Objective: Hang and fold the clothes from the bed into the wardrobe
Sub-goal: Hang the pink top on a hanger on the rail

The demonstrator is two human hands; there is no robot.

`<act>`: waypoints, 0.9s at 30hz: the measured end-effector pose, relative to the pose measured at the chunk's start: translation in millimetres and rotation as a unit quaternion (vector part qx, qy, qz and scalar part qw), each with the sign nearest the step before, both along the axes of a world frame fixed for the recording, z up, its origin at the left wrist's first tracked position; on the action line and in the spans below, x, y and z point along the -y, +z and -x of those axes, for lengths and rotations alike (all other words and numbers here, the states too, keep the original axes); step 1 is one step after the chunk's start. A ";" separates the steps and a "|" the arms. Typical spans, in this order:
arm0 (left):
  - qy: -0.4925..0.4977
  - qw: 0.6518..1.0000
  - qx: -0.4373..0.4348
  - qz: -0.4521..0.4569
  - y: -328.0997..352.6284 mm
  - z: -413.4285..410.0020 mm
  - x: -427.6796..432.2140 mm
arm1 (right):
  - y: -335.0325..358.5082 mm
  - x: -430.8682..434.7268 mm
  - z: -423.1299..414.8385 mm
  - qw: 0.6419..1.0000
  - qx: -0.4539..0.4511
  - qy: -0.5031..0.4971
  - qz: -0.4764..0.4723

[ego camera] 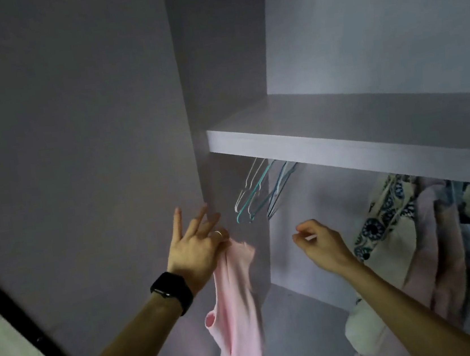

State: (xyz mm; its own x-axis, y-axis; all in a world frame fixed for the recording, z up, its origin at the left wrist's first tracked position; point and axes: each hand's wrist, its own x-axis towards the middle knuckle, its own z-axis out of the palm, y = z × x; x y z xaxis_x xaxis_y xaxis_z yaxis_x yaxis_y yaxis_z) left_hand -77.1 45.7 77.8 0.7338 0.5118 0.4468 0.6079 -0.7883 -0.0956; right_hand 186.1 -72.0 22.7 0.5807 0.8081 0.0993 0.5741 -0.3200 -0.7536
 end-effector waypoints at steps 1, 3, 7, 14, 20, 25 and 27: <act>0.032 0.999 -0.032 -0.005 5.6 2.4 -7.4 | -0.8 -15.0 -6.0 1.000 0.003 -0.002 0.006; 0.101 0.990 -0.092 -0.037 8.7 6.0 -31.5 | -3.1 -47.3 -13.7 1.000 0.009 -0.005 0.012; 0.168 0.970 -0.142 -0.104 2.5 12.8 -69.4 | -16.8 -106.6 -20.8 0.998 0.002 -0.056 0.021; 0.101 0.941 -0.112 -0.302 -22.8 28.2 -105.7 | -54.1 -191.8 -31.3 0.977 -0.121 -0.163 -0.058; 0.134 0.930 -0.152 -0.305 -24.2 25.7 -109.0 | -59.4 -204.1 -30.5 0.948 -0.205 -0.200 -0.141; 0.123 0.937 -0.153 -0.291 -20.9 24.3 -100.2 | -40.1 -180.6 -24.6 0.944 -0.196 -0.229 -0.130; 0.124 0.940 -0.154 -0.278 -20.1 25.5 -100.2 | -30.4 -173.8 -21.6 0.954 -0.147 -0.240 -0.104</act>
State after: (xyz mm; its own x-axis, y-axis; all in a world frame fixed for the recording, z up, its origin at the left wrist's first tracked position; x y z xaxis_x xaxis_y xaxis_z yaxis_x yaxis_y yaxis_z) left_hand -102.5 145.9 57.7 0.7613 0.4350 0.4808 0.6420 -0.4024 -0.6526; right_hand 207.7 101.8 -7.7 0.9066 0.4219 0.0042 0.1529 -0.3192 -0.9353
